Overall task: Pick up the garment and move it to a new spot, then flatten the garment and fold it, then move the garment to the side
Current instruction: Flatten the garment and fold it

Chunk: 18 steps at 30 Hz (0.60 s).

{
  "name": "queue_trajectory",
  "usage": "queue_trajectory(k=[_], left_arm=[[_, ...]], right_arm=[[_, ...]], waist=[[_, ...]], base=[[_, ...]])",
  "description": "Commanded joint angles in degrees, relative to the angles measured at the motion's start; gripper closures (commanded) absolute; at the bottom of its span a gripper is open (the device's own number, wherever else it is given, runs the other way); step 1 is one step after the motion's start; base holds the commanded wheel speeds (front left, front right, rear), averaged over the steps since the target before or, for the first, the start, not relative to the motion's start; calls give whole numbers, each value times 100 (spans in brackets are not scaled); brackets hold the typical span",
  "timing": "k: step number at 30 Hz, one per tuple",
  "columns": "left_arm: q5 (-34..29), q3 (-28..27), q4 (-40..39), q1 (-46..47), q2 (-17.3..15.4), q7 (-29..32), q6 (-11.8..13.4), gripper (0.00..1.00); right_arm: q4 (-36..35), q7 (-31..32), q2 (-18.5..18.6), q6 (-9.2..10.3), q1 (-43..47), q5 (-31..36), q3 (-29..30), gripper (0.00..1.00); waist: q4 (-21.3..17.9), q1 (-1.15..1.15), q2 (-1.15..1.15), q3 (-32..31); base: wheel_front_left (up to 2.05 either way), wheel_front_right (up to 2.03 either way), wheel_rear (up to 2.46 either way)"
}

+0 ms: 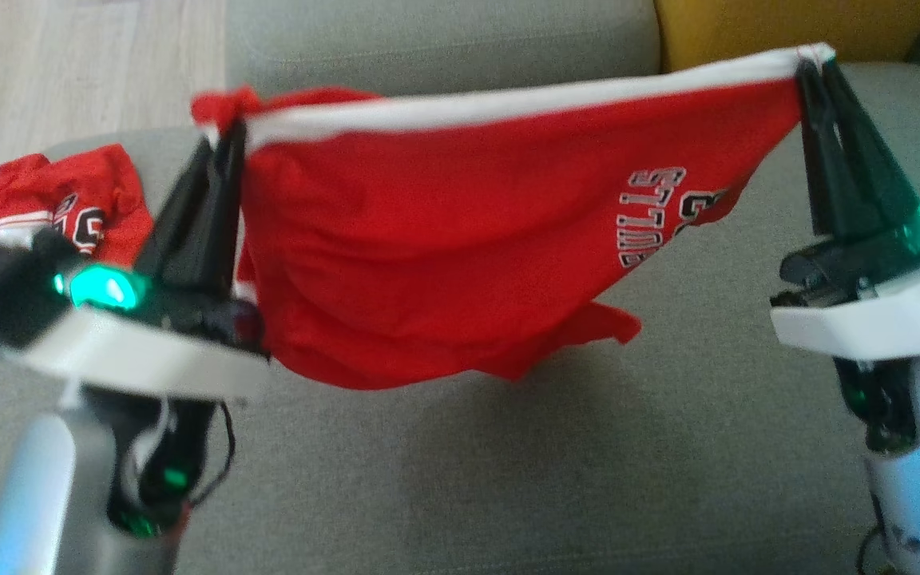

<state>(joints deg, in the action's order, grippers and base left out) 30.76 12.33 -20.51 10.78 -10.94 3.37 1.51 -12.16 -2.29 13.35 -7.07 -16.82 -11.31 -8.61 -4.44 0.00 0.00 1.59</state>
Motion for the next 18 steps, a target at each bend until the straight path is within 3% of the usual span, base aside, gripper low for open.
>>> queue_trajectory(k=[1,5,9,14,18], left_arm=[[6,-260,-135,518,-171,137,-4,100],[165,-302,483,1196,-284,446,-117,100],[129,-287,1413,2097,-379,555,-262,100],[-32,-336,2580,3550,-380,285,-395,100],[-268,-376,3318,4727,-432,-178,-484,100]], right_arm=[[-172,78,-20,-42,-379,5,-122,100],[274,119,-195,-42,-873,-229,-431,100],[1213,-99,-392,-42,-1800,-329,-623,100],[2536,-833,-721,-42,-3283,-55,-396,100],[3209,-1195,-955,-42,-4313,137,-34,100]], waist=[[-10,0,0,71],[-56,0,0,341],[-133,0,0,786],[-254,0,0,1331],[-438,0,0,1691]], base=[[0,0,0],[0,0,0],[0,0,0],[0,0,0],[0,0,0]])
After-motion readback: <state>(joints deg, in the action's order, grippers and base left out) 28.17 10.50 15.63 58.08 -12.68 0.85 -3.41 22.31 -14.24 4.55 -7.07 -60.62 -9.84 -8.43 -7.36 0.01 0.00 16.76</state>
